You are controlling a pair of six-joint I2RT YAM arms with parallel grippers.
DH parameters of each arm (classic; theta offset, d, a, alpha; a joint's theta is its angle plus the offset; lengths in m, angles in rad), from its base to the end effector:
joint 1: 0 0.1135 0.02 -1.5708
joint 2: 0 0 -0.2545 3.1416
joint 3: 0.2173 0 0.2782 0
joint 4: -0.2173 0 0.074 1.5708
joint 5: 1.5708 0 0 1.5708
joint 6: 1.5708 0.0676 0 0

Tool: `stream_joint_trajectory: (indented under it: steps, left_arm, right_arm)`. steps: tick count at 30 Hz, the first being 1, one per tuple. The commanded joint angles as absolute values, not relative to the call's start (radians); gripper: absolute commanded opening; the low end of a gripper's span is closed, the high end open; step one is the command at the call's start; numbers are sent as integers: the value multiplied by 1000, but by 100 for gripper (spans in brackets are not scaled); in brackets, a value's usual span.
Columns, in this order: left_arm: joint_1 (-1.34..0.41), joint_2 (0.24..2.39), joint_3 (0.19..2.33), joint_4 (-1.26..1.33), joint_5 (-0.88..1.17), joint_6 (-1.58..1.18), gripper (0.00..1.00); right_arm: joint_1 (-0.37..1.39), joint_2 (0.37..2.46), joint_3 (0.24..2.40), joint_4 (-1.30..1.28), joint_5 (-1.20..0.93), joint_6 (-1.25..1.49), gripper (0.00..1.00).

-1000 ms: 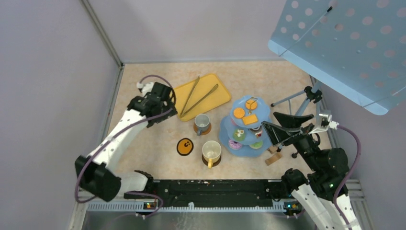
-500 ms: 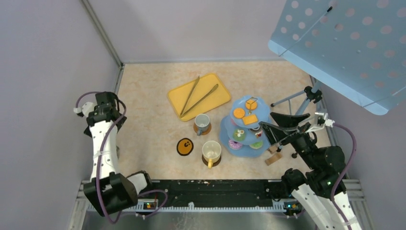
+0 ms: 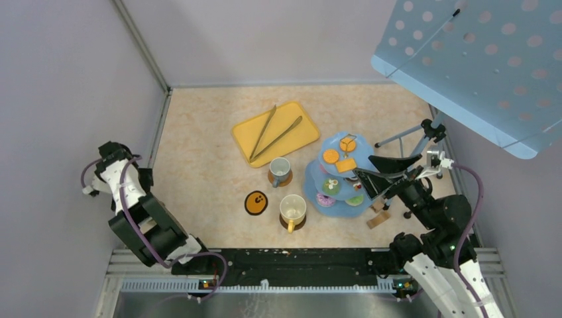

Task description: Serve the afternoon tea

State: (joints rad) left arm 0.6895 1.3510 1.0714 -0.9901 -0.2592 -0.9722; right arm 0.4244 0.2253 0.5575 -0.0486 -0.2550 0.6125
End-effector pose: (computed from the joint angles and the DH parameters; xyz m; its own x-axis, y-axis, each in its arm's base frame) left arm 0.2077 0.1937 0.2115 0.1412 -0.9185 -0.3693 -0.9883 -0.1089 -0.1071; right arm 0.1233 0.0744 0.3547 -0.1473 0.5439 -0.8261 -0.6532 0.5737 0.4942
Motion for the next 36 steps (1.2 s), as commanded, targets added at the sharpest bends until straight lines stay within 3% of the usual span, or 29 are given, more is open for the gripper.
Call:
stream_joint_trajectory:
  steps: [1, 9, 36]
  left_arm:
    - [743, 1374, 1039, -930, -183, -1037, 92]
    - [762, 1356, 971, -835, -229, -1085, 81]
    - [790, 1436, 861, -700, -238, -1087, 57]
  right_arm:
    - [417, 239, 602, -22, -272, 604, 97]
    - [418, 247, 591, -10, -271, 608, 97]
    - [417, 248, 584, -11, -269, 616, 97]
